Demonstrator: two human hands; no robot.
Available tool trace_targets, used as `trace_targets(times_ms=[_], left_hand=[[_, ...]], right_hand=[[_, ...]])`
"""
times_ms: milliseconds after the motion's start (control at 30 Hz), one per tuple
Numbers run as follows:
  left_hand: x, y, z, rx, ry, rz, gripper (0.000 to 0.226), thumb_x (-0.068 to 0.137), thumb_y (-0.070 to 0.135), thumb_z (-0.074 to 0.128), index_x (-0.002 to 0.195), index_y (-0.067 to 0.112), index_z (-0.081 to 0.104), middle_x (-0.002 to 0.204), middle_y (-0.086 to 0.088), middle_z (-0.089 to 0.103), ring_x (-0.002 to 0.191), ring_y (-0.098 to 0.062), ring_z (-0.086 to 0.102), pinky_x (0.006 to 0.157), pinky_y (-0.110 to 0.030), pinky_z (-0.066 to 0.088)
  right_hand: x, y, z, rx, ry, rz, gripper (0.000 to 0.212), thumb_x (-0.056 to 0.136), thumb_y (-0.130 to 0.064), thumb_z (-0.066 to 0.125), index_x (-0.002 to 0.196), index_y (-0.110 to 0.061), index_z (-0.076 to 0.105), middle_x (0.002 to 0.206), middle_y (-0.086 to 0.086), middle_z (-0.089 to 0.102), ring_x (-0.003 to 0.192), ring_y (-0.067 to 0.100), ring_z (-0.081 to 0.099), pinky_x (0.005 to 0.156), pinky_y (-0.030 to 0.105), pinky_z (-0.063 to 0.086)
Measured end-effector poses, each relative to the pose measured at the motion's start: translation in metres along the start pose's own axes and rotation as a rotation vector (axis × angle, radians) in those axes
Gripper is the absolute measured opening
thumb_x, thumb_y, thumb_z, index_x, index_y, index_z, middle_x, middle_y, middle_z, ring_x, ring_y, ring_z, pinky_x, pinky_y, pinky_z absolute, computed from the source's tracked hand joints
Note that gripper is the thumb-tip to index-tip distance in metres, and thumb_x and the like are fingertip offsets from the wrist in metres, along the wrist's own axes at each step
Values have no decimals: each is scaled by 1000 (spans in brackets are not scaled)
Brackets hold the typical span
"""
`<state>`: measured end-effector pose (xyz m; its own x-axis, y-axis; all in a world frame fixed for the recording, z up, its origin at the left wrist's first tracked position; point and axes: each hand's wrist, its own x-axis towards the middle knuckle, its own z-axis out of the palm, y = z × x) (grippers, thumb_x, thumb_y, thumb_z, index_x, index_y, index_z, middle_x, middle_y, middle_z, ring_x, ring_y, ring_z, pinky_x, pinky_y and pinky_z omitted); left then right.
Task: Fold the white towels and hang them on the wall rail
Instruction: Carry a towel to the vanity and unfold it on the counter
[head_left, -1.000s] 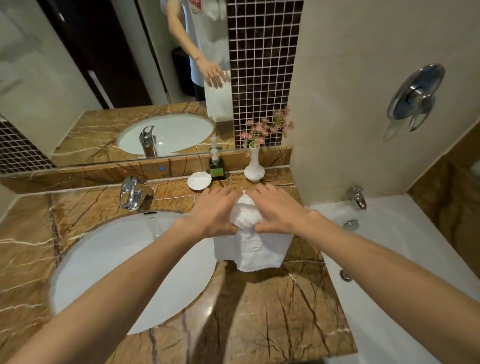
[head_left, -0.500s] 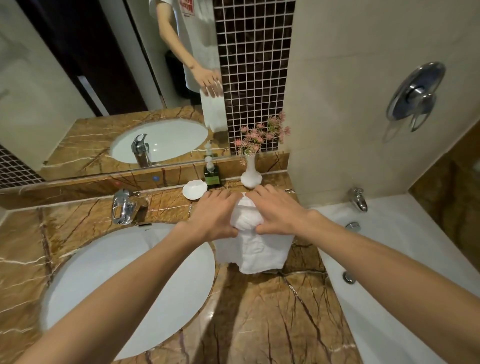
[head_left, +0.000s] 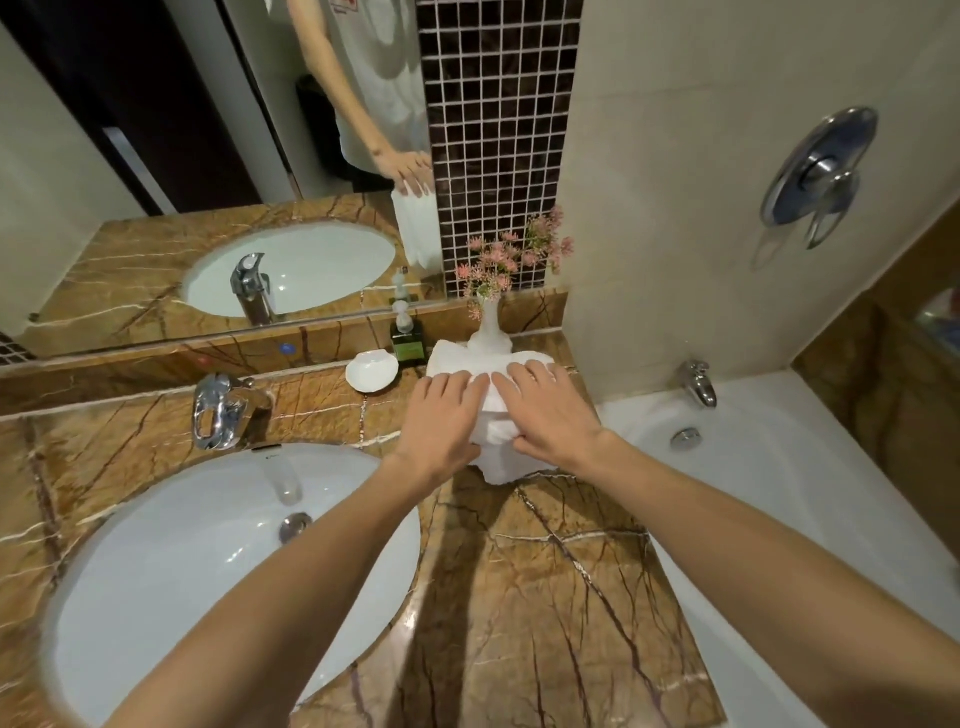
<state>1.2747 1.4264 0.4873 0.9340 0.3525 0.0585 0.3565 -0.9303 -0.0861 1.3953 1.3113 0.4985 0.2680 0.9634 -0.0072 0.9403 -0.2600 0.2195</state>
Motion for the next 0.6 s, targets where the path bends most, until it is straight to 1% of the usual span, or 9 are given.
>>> trace_targets(times_ms=[67,133,233,300,367,433,500,533,600], left_hand=[[-12,8,18,-21,-46,7,98,51,41,85,134,9,45,123,-11,56,106,-30,54,90,-41,44],[-29,16,33,-26,-64,17,102,49,41,85,135,6,43,122,-12,56,105,-30,55,90,-41,45],[-53,23,49,-33,-86,24,103,46,43,86,132,5,44,117,-13,57,99,-31,56,85,-42,47],[-66,25,57,-37,-98,33,102,47,45,84,131,5,41,115,-13,56,97,-31,54,83,-42,47],[-78,29,62,-40,-104,47,100,47,43,84,129,5,42,113,-13,55,95,-31,53,81,-42,46],[-86,33,66,-38,-112,69,98,44,41,85,126,5,44,111,-14,55,93,-31,52,81,-43,45],[-95,36,68,-43,-117,81,97,44,43,84,124,5,43,111,-14,55,93,-32,52,85,-45,42],[-99,37,69,-40,-126,85,97,46,46,83,124,5,43,113,-16,54,96,-34,52,89,-47,39],[-107,37,71,-35,-155,98,90,56,55,71,126,4,45,125,-22,51,113,-41,49,102,-54,28]], right_hand=[[-14,-13,17,-4,-18,22,86,61,-43,80,132,-8,46,119,13,56,104,31,54,86,45,45],[-31,-27,34,8,-21,25,89,55,-42,84,130,-7,50,118,15,58,104,33,56,87,47,46],[-51,-44,48,35,33,9,79,57,-35,84,125,-7,56,116,17,61,102,35,59,88,48,48],[-61,-54,52,30,62,2,77,57,-32,81,124,-6,54,113,15,62,100,33,59,86,46,48],[-68,-62,56,28,34,-7,85,54,-32,82,126,-5,48,113,14,61,99,31,58,85,46,49],[-74,-69,60,22,-11,-1,89,51,-35,85,126,-4,48,114,13,60,99,30,57,84,47,48],[-79,-75,62,18,-32,12,87,49,-32,86,124,-4,52,112,13,60,98,30,55,83,49,48],[-82,-78,64,18,-31,17,84,49,-28,86,123,-4,54,111,14,60,98,30,55,83,49,48],[-89,-84,66,29,-30,13,79,52,-21,85,123,-3,55,112,15,61,99,31,55,83,49,49]])
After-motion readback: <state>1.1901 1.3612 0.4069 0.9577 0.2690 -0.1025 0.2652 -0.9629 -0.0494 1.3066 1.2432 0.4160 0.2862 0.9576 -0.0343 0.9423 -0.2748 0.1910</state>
